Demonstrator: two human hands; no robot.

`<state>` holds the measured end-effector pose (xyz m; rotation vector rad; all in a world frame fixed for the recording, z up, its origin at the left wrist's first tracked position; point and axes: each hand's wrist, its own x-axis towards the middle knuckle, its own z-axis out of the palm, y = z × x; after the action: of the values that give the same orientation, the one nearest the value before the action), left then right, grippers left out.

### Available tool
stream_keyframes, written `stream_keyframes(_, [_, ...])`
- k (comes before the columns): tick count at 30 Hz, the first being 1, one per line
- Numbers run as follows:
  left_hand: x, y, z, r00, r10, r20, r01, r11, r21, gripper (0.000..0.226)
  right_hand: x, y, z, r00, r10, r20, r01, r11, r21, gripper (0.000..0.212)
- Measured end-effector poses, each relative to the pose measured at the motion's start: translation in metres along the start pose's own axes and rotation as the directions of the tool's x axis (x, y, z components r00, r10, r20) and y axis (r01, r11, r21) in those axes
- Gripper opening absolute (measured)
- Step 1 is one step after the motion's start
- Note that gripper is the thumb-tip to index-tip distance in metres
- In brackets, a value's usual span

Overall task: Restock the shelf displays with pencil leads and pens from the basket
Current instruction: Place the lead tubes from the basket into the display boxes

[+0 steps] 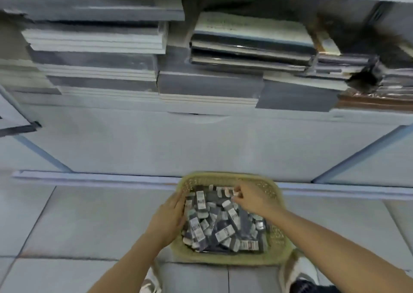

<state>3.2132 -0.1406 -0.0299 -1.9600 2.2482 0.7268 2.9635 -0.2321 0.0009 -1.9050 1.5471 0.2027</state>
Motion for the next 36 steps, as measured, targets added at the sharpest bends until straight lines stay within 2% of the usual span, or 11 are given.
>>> stream_keyframes(3, [-0.003,0.004,0.017,0.997,-0.045,-0.059,0.043,0.998,-0.046,0.061,0.006,0.033,0.041,0.961,0.246,0.126,-0.246,0.969,-0.013,0.054])
stream_keyframes(8, [-0.002,0.011,0.023,0.988,-0.078,-0.133,0.063,0.991,-0.117,0.057,0.009,0.047,0.086,0.968,0.252,-0.003,-0.252,0.968,0.013,0.089])
stream_keyframes(15, [0.000,0.016,0.026,0.976,-0.080,-0.205,0.049,0.987,-0.151,0.045,0.008,0.063,0.085,0.987,0.157,0.018,-0.157,0.968,0.194,0.034])
stream_keyframes(19, [0.006,0.027,0.022,0.951,-0.111,-0.287,0.084,0.991,-0.105,0.033,0.003,0.066,0.077,0.988,0.147,-0.048,-0.120,0.925,0.361,0.026])
stream_keyframes(21, [0.012,0.041,0.019,0.932,-0.099,-0.348,0.014,0.971,-0.238,0.027,0.001,0.055,0.064,0.996,0.084,0.006,-0.076,0.860,0.505,0.025])
stream_keyframes(22, [0.015,0.050,0.016,0.947,-0.131,-0.292,-0.004,0.907,-0.420,0.026,-0.001,0.047,0.057,0.998,0.020,0.058,-0.050,0.827,0.560,0.022])
stream_keyframes(23, [0.017,0.060,0.012,0.972,-0.173,-0.160,0.036,0.778,-0.627,0.025,-0.003,0.038,0.052,0.992,-0.057,0.111,-0.019,0.810,0.586,0.019])
stream_keyframes(25, [0.020,0.078,0.009,0.980,-0.165,0.111,0.173,0.432,-0.885,0.023,-0.006,0.019,0.048,0.963,-0.198,0.180,0.050,0.794,0.605,0.014])
stream_keyframes(30, [0.023,0.083,0.016,0.924,-0.310,0.226,0.222,-0.047,-0.974,0.028,-0.010,-0.003,0.053,0.951,-0.216,0.221,0.017,0.750,0.661,0.020])
stream_keyframes(32, [0.022,0.076,0.016,0.913,-0.328,0.244,0.212,-0.133,-0.968,0.029,-0.009,0.001,0.052,0.957,-0.197,0.213,-0.001,0.732,0.681,0.019])
stream_keyframes(36, [0.023,0.068,0.018,0.860,-0.438,0.263,0.263,-0.063,-0.963,0.025,-0.008,0.007,0.046,0.953,-0.216,0.212,-0.029,0.633,0.773,0.025])
